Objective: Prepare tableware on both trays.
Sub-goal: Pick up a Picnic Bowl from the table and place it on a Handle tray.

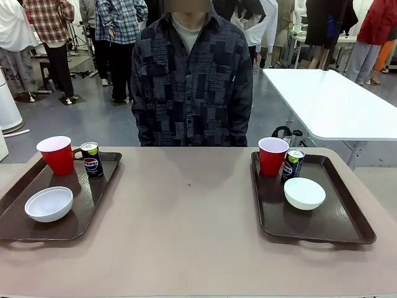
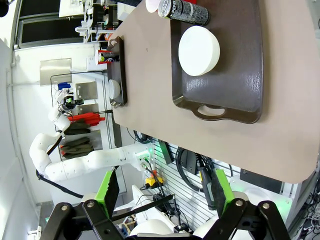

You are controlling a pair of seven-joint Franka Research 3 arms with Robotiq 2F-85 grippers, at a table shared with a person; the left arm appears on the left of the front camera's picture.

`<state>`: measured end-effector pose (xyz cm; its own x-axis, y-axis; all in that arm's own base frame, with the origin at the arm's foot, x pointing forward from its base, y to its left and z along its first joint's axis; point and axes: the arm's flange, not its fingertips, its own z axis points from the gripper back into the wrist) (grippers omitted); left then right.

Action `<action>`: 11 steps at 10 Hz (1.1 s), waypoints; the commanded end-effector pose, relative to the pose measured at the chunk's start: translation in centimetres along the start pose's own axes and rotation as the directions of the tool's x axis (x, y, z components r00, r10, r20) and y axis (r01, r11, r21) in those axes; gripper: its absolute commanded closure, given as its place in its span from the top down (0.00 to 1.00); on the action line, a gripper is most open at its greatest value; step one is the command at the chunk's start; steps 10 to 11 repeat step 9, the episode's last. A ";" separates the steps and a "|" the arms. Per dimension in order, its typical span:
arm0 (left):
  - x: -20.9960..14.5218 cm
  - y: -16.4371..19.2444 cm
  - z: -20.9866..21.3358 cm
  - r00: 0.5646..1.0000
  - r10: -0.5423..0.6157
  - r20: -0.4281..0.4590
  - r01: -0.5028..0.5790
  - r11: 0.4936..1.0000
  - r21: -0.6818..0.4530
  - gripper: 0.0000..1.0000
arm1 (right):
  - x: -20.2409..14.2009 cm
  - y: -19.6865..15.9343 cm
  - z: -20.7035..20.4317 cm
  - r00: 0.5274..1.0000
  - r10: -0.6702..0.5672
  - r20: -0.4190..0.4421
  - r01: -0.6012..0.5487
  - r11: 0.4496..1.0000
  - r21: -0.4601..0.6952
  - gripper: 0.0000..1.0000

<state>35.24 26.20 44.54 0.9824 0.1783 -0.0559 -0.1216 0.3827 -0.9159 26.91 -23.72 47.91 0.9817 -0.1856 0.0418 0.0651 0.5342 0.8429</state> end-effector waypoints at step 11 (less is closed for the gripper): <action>0.0 0.1 0.0 1.000 -0.001 0.017 0.001 1.000 -0.018 0.97 | -0.2 0.0 -0.2 1.000 0.006 0.000 -0.006 1.000 0.009 0.96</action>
